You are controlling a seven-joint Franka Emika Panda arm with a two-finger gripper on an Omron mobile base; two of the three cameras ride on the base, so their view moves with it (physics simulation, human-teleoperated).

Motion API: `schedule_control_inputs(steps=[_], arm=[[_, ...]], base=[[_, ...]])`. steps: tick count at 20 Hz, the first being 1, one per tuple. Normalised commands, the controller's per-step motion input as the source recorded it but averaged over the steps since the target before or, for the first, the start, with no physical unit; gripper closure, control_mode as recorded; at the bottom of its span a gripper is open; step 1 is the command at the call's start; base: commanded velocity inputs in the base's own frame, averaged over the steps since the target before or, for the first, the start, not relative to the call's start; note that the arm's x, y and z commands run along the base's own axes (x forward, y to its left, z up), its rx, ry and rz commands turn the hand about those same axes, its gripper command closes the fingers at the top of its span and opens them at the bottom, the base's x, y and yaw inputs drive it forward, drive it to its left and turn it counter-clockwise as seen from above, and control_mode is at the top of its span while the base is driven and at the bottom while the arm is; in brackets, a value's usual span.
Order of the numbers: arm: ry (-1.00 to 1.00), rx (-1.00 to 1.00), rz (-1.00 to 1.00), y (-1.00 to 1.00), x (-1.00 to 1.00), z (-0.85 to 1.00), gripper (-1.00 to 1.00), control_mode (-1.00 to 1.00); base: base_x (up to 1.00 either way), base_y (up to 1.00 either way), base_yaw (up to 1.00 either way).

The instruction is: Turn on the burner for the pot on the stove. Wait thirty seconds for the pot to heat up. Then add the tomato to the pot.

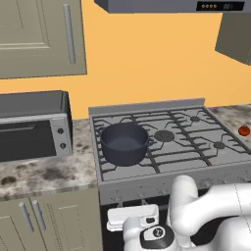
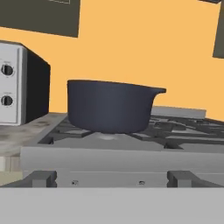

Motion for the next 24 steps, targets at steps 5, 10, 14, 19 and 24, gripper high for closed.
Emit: schedule_control_inputs(steps=[5, 10, 14, 19, 24], arm=[[0.01, -0.04, 0.00, 0.00, 0.06, -0.35, -1.00, -1.00], [0.00, -0.04, 0.04, 0.00, 0.21, -0.13, -1.00, -1.00], [0.05, -0.05, 0.13, 0.00, 0.12, 0.00, -1.00, -1.00], [0.08, -0.02, 0.12, -0.02, 0.07, 0.00, -1.00, -1.00], [0.02, 0.05, 0.07, -0.36, 0.23, 0.00, -1.00, -1.00]], base=[[0.00, 0.00, 0.00], [0.00, 0.00, 0.00], [0.00, 0.00, 0.00], [0.00, 0.00, 0.00], [0.00, 0.00, 0.00]])
